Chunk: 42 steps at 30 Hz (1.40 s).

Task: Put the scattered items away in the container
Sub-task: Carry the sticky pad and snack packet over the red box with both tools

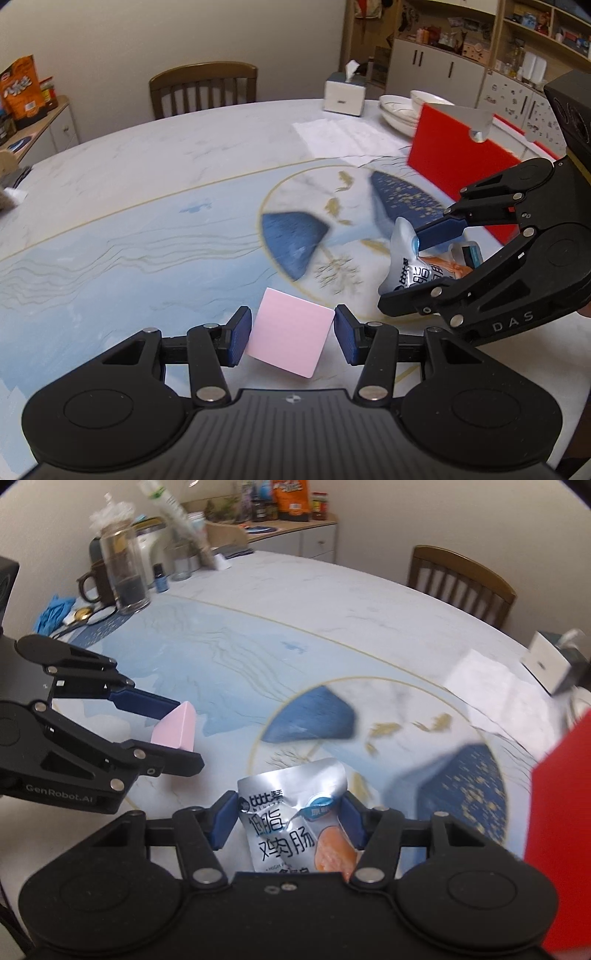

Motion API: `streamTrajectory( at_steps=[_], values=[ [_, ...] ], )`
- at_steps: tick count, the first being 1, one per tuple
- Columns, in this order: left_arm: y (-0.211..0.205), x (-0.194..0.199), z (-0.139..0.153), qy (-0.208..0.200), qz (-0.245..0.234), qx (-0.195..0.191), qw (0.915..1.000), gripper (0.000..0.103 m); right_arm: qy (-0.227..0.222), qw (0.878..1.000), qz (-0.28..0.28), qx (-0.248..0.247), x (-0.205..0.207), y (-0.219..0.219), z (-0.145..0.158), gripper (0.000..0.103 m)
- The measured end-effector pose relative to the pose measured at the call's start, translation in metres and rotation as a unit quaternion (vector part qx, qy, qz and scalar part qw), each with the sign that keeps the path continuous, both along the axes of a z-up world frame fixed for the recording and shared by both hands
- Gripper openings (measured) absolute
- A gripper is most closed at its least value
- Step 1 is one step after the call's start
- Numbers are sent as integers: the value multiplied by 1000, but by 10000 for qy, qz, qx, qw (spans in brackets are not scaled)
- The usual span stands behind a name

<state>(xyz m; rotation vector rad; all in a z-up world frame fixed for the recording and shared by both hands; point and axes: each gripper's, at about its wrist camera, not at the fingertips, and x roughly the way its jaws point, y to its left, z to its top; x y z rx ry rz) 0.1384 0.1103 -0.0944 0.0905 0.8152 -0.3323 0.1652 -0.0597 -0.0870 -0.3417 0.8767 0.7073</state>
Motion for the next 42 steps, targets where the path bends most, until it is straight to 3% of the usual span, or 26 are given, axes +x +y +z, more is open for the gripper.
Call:
streamTrajectory(
  at_steps=[24, 42],
  values=[
    [-131, 4, 51, -236, -982, -295, 9945, 48, -237, 9944, -1005, 210, -28, -134, 57, 56],
    [-224, 23, 88, -558, -1358, -469, 9881, 48, -540, 9827, -1705, 487, -10, -246, 98, 56]
  ],
)
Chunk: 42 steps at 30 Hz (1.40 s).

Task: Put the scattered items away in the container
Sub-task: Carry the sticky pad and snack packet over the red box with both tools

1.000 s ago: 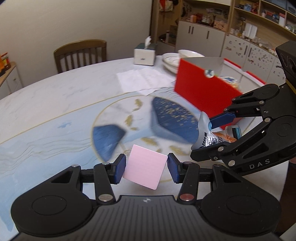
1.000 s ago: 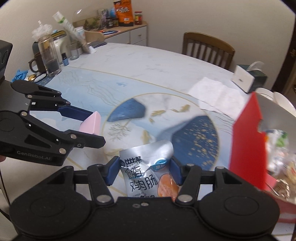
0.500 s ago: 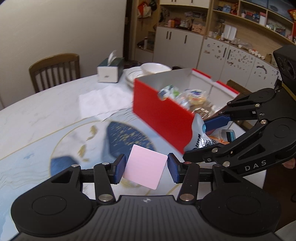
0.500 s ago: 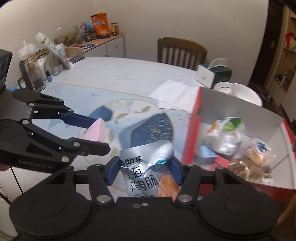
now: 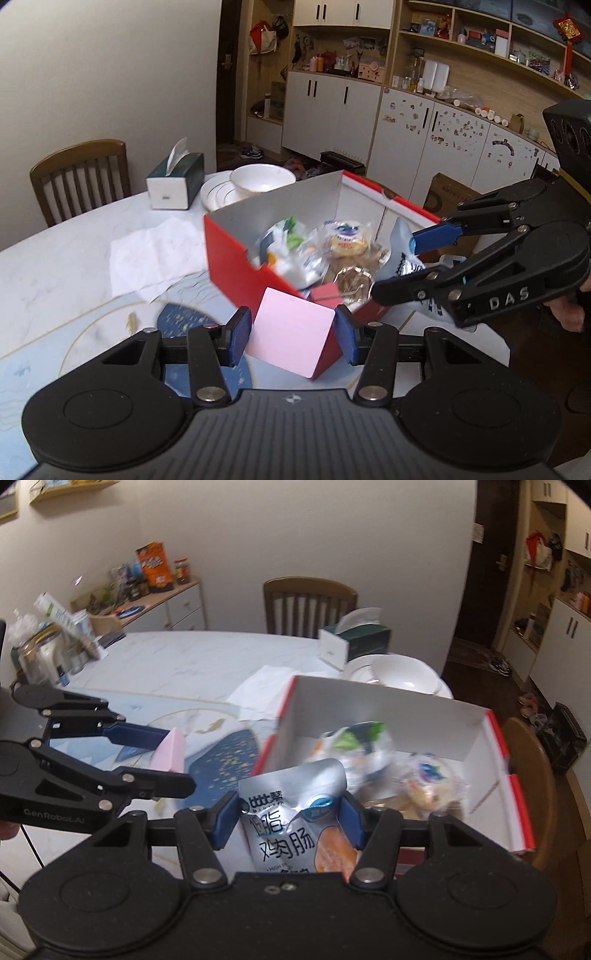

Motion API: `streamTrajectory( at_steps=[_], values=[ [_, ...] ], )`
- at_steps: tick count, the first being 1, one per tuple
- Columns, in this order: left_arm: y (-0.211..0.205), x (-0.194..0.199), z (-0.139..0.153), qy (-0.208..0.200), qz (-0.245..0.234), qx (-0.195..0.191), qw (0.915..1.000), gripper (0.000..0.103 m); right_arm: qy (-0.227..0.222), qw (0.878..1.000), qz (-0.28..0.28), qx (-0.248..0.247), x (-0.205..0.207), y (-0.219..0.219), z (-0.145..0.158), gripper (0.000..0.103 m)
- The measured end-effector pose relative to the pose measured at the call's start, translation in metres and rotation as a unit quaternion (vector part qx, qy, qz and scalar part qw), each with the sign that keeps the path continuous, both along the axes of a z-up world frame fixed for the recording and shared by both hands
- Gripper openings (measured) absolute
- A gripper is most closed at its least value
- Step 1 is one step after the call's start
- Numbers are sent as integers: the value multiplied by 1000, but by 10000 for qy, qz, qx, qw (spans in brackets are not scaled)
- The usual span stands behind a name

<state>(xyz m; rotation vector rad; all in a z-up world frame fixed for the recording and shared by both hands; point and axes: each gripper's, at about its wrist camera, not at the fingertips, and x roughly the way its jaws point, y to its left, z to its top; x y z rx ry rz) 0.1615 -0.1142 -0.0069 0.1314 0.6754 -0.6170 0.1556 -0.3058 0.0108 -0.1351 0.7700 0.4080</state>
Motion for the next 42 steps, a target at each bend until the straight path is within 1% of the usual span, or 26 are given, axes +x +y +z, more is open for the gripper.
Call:
streamTrajectory(
  at_steps=[3, 11, 19, 23, 29, 35, 39, 42],
  values=[
    [-14, 7, 2, -14, -22, 19, 10000, 48, -79, 9999, -129, -5, 7, -18, 4, 56],
    [-51, 26, 6, -125, -98, 151, 9998, 48, -226, 9986, -474, 35, 41, -61, 12, 56],
    [-89, 51, 4, -168, -190, 325, 9991, 48, -258, 9974, -666, 100, 73, -84, 3, 56],
    [-107, 63, 1, -225, -272, 489, 9982, 48, -150, 9974, -691, 109, 88, -92, -4, 57],
    [-130, 84, -12, -141, -395, 634, 9971, 48, 14, 9969, -748, 240, 106, -106, -16, 57],
    [-152, 99, -29, -131, -596, 880, 9942, 48, 197, 9966, -754, 271, 116, -116, -32, 57],
    [-163, 107, -43, -77, -703, 1077, 9917, 48, 221, 9972, -660, 272, 118, -116, -43, 57],
    [-167, 112, -52, -17, -683, 1198, 9904, 48, 205, 9975, -629, 254, 122, -114, -48, 57]
  ],
)
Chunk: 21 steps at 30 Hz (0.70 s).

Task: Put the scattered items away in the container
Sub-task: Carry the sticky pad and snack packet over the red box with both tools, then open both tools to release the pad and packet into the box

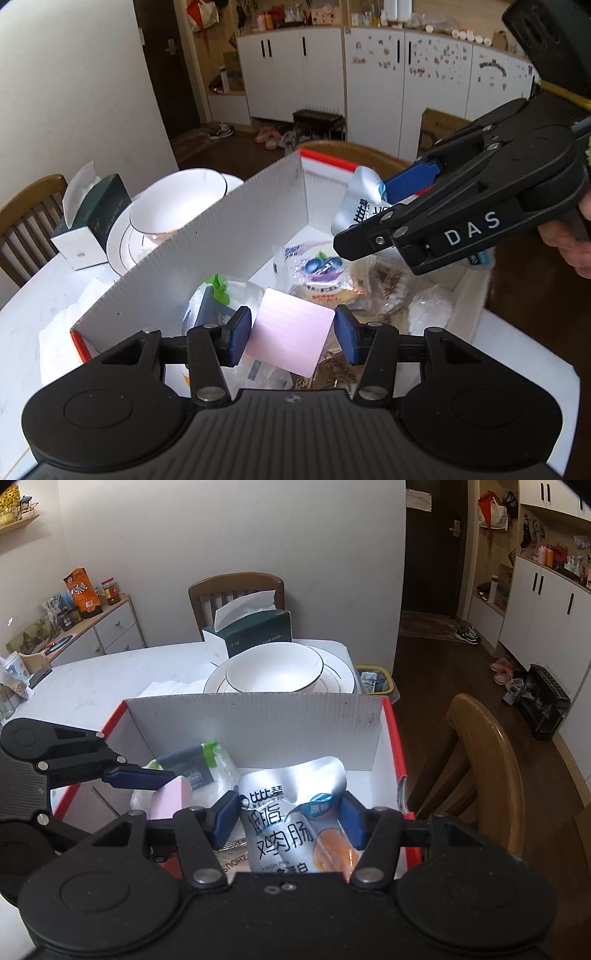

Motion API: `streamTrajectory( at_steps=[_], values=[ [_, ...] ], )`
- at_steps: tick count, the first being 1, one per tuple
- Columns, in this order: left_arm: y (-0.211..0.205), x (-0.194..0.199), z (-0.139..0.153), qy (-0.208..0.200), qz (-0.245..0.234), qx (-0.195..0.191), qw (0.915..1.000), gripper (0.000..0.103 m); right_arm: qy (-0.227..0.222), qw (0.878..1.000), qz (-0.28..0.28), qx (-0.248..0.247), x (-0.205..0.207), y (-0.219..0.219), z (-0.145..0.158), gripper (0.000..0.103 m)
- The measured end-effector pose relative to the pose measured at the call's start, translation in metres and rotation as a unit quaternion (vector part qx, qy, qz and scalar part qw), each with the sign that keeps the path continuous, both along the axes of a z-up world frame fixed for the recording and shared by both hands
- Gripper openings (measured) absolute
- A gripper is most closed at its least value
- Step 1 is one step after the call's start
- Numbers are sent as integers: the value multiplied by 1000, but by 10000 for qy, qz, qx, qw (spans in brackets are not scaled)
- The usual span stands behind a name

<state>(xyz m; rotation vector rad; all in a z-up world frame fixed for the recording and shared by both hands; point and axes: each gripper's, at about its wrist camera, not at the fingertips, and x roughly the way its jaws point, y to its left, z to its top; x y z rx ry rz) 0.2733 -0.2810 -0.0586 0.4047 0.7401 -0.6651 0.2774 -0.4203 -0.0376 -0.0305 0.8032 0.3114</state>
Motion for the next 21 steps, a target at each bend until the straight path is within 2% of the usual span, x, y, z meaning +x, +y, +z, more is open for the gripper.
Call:
streamTrajectory(
  at_steps=[7, 13, 21],
  values=[
    [-8, 10, -8, 88, -10, 134, 9999, 47, 53, 9998, -111, 124, 15, -5, -8, 57],
    [-12, 15, -13, 167, -70, 276, 9995, 47, 137, 9997, 146, -128, 3, 2, -21, 57],
    [-24, 19, -22, 513, -357, 634, 9960, 47, 135, 9995, 247, -146, 1, 5, -23, 59]
  ],
)
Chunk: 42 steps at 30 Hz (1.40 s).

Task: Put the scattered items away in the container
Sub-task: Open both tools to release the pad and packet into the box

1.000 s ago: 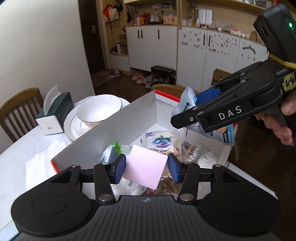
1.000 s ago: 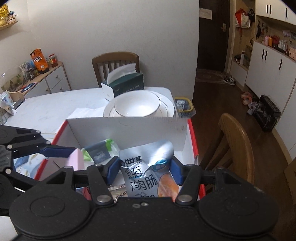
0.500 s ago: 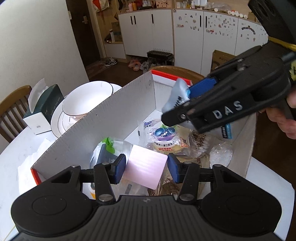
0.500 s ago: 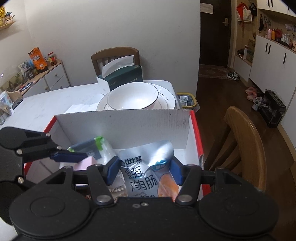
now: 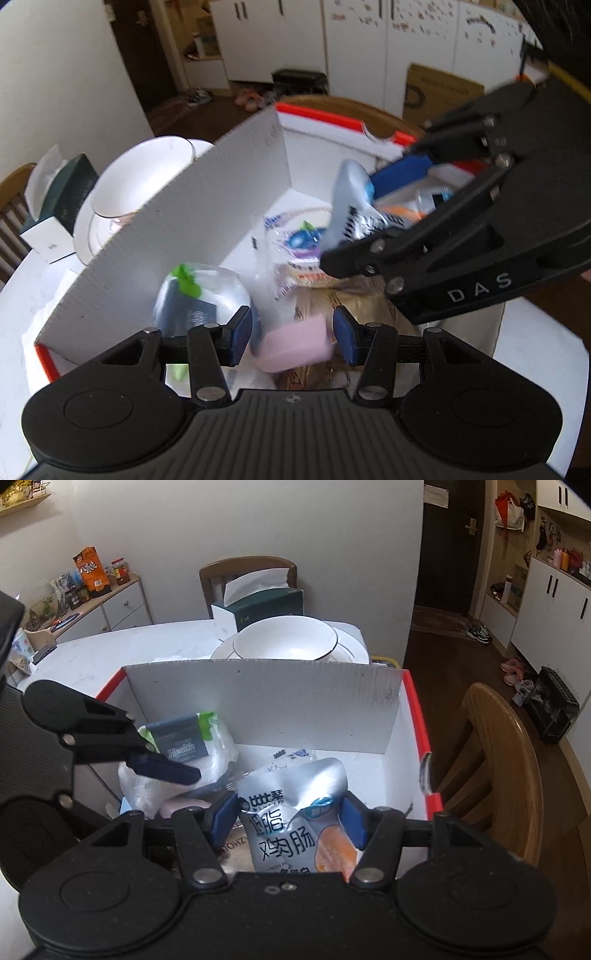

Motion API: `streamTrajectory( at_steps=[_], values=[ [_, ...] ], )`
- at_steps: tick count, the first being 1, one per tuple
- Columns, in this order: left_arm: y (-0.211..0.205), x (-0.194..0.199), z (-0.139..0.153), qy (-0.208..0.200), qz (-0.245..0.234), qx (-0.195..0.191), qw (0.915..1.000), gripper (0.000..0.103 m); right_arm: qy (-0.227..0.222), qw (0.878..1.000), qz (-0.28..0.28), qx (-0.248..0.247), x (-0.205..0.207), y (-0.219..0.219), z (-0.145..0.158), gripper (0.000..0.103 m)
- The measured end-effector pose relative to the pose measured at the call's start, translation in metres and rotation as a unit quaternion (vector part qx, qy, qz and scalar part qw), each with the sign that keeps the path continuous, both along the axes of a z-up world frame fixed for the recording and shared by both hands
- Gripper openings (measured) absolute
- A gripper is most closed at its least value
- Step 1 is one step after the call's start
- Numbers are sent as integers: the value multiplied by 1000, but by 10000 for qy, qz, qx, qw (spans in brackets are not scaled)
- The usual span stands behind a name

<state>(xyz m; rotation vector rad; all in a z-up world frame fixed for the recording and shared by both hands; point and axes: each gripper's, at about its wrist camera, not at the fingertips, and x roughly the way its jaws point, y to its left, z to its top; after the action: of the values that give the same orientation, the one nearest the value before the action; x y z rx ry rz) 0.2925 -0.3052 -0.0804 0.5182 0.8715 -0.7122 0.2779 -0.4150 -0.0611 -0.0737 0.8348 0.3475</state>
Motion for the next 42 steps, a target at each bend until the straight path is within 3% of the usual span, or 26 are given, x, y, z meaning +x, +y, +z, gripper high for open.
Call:
streamTrajectory(
  at_steps=[7, 10, 12, 17, 25, 35, 42],
  values=[
    [0, 8, -3, 327, 124, -1, 9994, 47, 190, 9998, 48, -76, 10, 6, -8, 60],
    [4, 10, -3, 472, 191, -87, 9987, 53, 284, 9995, 94, -64, 12, 5, -10, 64],
    [8, 8, -2, 476, 214, -116, 9986, 62, 347, 9993, 113, -48, 12, 5, -11, 66],
    [17, 1, 2, 475, 217, -216, 9984, 64, 400, 9991, 114, -6, 10, 4, -12, 71],
    [37, -13, 17, 295, 515, -577, 9966, 64, 312, 9993, 184, 132, 5, 5, 1, 81],
    [60, -34, 43, -25, 893, -1151, 9893, 64, 53, 9991, 168, 378, -16, 2, 26, 81],
    [74, -45, 53, -208, 1030, -1292, 9860, 64, -137, 9990, 98, 412, -35, 7, 36, 82]
  ],
)
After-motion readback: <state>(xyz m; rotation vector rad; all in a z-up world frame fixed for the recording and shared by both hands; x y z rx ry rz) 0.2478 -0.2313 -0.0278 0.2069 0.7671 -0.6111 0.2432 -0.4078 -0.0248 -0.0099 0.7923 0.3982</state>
